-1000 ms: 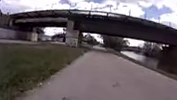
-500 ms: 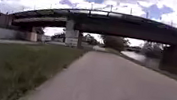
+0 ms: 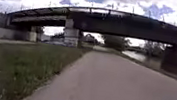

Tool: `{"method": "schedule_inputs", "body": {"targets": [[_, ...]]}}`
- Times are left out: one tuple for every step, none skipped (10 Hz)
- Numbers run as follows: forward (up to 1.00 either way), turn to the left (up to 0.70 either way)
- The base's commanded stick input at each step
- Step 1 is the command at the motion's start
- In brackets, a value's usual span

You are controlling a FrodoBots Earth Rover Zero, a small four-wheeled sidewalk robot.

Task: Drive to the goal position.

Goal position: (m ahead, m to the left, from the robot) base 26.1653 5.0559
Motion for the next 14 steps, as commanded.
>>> {"method": "schedule_inputs", "body": {"targets": [[1.00, 0.00], [1.00, 0.00], [1.00, -0.06], [1.00, -0.27], [1.00, -0.27], [1.00, -0.27], [1.00, -0.27], [1.00, -0.15], [1.00, 0.00], [1.00, 0.00], [1.00, 0.00], [1.00, 0.00], [1.00, 0.00], [1.00, 0.00]]}}
